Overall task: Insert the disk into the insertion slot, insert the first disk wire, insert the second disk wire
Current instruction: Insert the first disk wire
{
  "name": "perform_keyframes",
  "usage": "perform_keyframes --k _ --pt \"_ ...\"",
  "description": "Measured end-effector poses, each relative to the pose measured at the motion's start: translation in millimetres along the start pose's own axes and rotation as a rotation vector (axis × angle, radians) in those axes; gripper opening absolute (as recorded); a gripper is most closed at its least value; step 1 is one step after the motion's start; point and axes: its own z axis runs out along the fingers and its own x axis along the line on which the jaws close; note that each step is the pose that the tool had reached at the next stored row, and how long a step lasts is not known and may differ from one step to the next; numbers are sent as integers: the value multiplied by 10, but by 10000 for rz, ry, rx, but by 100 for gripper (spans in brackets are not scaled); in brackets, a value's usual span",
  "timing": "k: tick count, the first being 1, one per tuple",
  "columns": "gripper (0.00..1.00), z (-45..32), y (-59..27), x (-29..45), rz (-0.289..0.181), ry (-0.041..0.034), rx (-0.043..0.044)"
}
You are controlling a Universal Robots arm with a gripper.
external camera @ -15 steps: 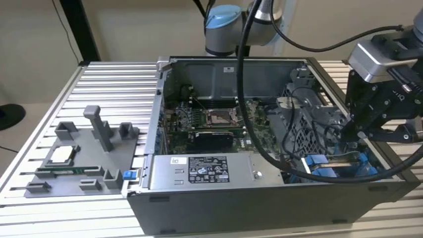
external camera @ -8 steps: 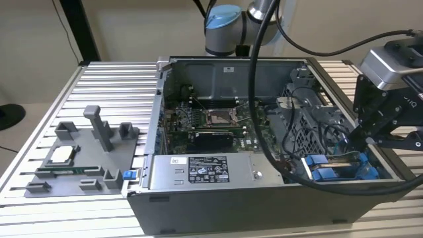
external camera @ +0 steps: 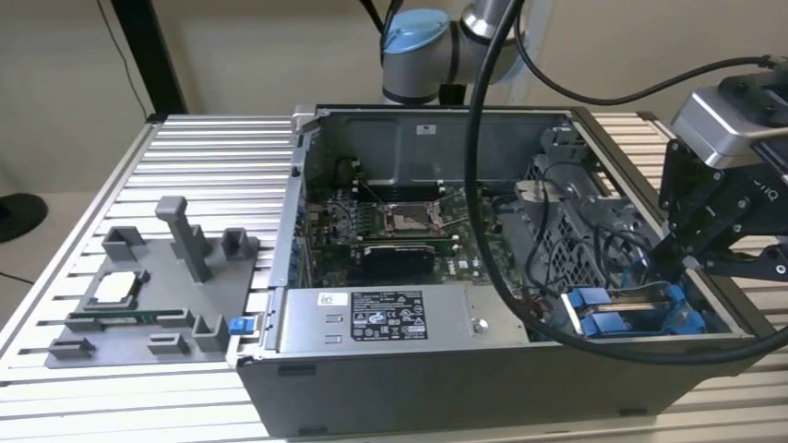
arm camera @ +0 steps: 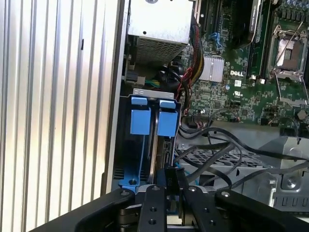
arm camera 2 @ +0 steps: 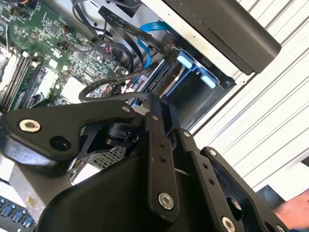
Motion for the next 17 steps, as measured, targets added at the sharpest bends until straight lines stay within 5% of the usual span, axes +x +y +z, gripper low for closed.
perform_keyframes --k 7,10,15,17 --pt "0 3 -5 4 3 -3 -34" --pt "0 7 -17 16 30 -14 -186" --pt "0 21 -47 47 98 -45 -576" --pt "0 42 -65 56 117 -54 -639"
